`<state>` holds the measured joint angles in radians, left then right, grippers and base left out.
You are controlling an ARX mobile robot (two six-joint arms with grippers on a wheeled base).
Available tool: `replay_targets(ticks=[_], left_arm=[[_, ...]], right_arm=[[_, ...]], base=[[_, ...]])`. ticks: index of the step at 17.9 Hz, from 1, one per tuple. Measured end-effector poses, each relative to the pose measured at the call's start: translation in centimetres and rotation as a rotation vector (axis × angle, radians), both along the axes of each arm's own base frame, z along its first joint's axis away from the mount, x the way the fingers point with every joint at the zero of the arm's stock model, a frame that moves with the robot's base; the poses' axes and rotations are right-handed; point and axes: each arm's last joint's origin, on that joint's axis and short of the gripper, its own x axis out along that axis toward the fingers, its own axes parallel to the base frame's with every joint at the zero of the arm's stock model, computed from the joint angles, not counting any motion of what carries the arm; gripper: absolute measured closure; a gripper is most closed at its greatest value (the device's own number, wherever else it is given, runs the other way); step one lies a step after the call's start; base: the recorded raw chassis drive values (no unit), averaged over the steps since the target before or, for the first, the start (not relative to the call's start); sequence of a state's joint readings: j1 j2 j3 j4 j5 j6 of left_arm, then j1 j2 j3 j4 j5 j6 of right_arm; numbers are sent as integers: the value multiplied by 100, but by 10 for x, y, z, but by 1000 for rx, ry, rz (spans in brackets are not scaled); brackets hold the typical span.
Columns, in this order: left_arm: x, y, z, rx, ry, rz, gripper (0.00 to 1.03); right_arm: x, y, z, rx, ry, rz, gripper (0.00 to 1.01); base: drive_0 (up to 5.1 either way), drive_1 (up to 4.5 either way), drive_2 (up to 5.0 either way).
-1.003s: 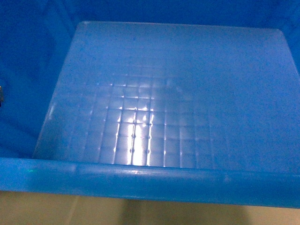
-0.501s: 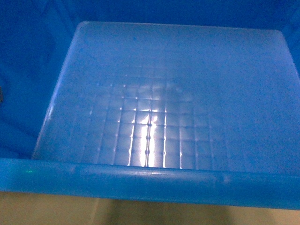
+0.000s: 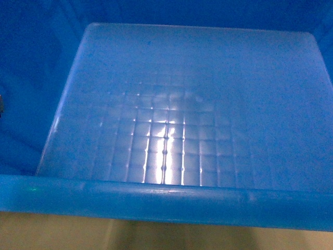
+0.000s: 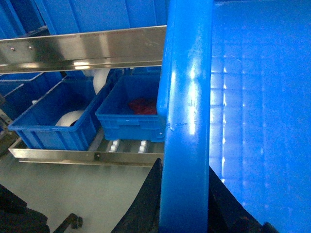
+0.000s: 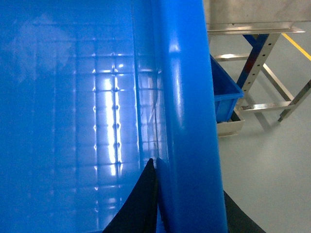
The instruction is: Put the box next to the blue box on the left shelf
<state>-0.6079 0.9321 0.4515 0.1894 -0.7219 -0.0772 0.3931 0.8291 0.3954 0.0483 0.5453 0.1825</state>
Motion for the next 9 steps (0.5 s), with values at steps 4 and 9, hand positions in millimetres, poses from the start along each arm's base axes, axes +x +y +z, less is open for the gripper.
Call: replay_targets(ticks=[4,9], left_arm=[[0,0,0,0,0,0,90],[0,0,0,-2,-3,0,90]], right_arm=[[0,0,0,0,0,0,85],[0,0,0,1,-2,0,85]], base=[[0,0,0],[0,0,0]])
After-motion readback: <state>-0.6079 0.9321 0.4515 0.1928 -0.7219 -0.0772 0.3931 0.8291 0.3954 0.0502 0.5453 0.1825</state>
